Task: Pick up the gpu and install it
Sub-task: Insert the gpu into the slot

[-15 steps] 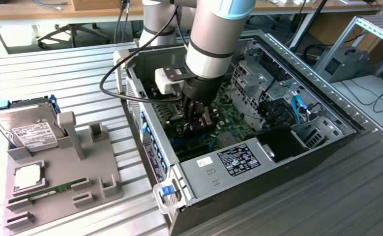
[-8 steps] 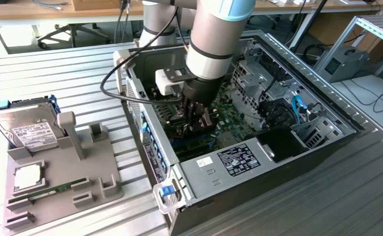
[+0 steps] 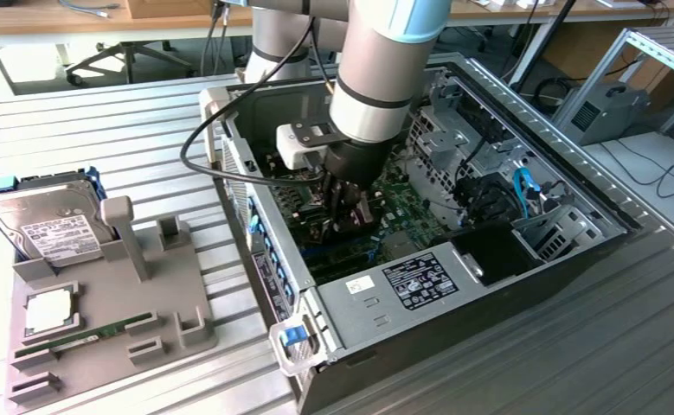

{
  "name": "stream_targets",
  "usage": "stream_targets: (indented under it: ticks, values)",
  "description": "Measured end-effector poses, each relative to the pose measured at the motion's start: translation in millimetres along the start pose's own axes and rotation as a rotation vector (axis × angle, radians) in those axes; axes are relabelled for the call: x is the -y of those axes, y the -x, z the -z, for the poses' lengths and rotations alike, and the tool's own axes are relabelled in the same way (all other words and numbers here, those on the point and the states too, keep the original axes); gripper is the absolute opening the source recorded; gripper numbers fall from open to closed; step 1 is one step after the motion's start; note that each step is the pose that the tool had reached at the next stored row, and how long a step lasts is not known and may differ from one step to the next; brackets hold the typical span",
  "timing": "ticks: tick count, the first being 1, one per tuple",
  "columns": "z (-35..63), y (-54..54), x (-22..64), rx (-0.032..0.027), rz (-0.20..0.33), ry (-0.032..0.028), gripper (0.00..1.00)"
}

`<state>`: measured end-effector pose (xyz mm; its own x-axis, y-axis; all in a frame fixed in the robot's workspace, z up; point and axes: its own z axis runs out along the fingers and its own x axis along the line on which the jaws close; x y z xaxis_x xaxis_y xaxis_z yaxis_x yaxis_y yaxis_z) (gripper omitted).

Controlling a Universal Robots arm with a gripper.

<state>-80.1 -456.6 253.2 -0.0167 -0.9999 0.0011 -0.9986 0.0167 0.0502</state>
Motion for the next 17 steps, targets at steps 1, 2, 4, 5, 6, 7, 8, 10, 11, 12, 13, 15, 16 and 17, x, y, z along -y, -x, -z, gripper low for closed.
stream_targets:
  ticks: [1, 2, 4, 5, 6, 7, 8, 10, 11, 12, 13, 15, 16, 17]
  values:
    - [-0.1, 0.0, 0.0, 0.0001, 0.0, 0.0, 0.27]
    - [-0.3, 0.0, 0.1, 0.0004, 0.0, -0.0001, 0.27]
    - [-0.3, 0.0, 0.1, 0.0004, 0.0, -0.0002, 0.27]
    - [-0.3, 0.0, 0.1, 0.0005, 0.0, -0.0002, 0.27]
    - [-0.4, 0.1, 0.2, 0.0012, 0.0, -0.0006, 0.27]
    - [-0.8, 0.2, 0.3, 0.0018, 0.0, -0.0009, 0.28]
    - [-0.7, 0.1, 0.2, 0.0013, 0.0, -0.0006, 0.28]
    - [-0.4, 0.1, 0.2, 0.0008, 0.0, -0.0004, 0.34]
    - [-0.3, 0.0, 0.2, 0.0004, 0.0, -0.0002, 0.4]
    - [-0.3, 0.0, 0.2, 0.0004, 0.0, -0.0002, 0.4]
    - [0.0, 0.0, 0.2, -0.001, 0.0, -0.0001, 0.4]
    - [3.7, 0.1, 0.1, -0.0035, 0.0, -0.0001, 0.4]
    - [7.9, 0.2, -0.1, -0.0034, 0.0, -0.0002, 0.4]
    - [12.6, 0.3, -0.3, -0.0034, 0.0, -0.0003, 0.4]
